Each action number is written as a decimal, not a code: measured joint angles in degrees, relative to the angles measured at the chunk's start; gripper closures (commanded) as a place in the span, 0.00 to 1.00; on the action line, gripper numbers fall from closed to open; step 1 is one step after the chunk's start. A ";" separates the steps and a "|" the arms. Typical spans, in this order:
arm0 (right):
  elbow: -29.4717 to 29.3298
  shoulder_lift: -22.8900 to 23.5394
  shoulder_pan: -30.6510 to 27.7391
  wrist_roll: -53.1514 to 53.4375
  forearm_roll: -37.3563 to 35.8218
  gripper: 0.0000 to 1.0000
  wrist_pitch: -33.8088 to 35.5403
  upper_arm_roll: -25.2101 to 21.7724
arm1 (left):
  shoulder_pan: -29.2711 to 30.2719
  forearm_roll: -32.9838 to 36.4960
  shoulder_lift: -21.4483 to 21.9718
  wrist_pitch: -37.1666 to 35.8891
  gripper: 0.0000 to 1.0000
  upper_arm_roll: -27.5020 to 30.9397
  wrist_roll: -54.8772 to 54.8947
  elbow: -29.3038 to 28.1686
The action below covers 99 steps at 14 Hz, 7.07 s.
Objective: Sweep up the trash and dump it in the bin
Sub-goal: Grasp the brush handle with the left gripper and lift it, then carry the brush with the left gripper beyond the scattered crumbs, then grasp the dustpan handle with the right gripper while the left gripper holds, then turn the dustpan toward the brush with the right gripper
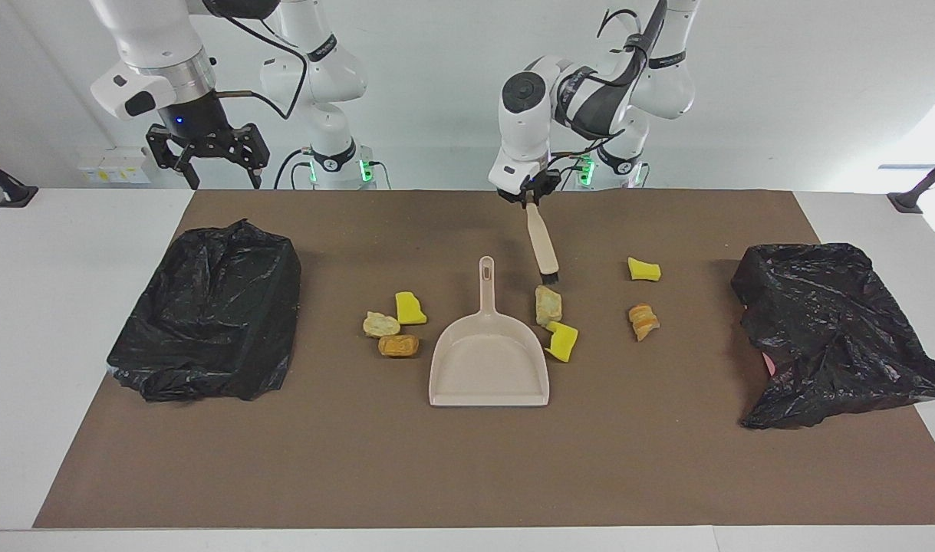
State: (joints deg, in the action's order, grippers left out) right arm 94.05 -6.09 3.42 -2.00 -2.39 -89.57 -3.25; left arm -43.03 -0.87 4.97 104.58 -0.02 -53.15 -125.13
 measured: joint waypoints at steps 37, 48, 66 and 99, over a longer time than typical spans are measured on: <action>4.52 1.03 7.27 5.38 0.75 0.00 -4.62 2.20 | 33.76 -3.84 -0.02 4.51 1.00 -0.03 41.17 -0.67; 6.36 20.07 25.85 32.55 4.27 0.00 -27.74 2.70 | 38.25 -3.84 -6.82 13.58 1.00 -1.22 49.27 -0.63; 4.96 29.71 33.47 41.08 5.67 1.00 -38.11 2.14 | 36.66 -3.84 -7.28 14.28 1.00 -1.38 49.28 -0.63; 15.54 19.67 25.68 -47.95 3.81 1.00 -28.71 2.00 | 26.90 -4.13 -5.32 17.38 1.00 -1.72 37.45 -5.92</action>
State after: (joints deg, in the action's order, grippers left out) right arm 109.60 13.58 29.10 -49.95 1.42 -118.28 -1.25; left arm -16.12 -5.00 -0.35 121.96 -1.74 -15.71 -131.06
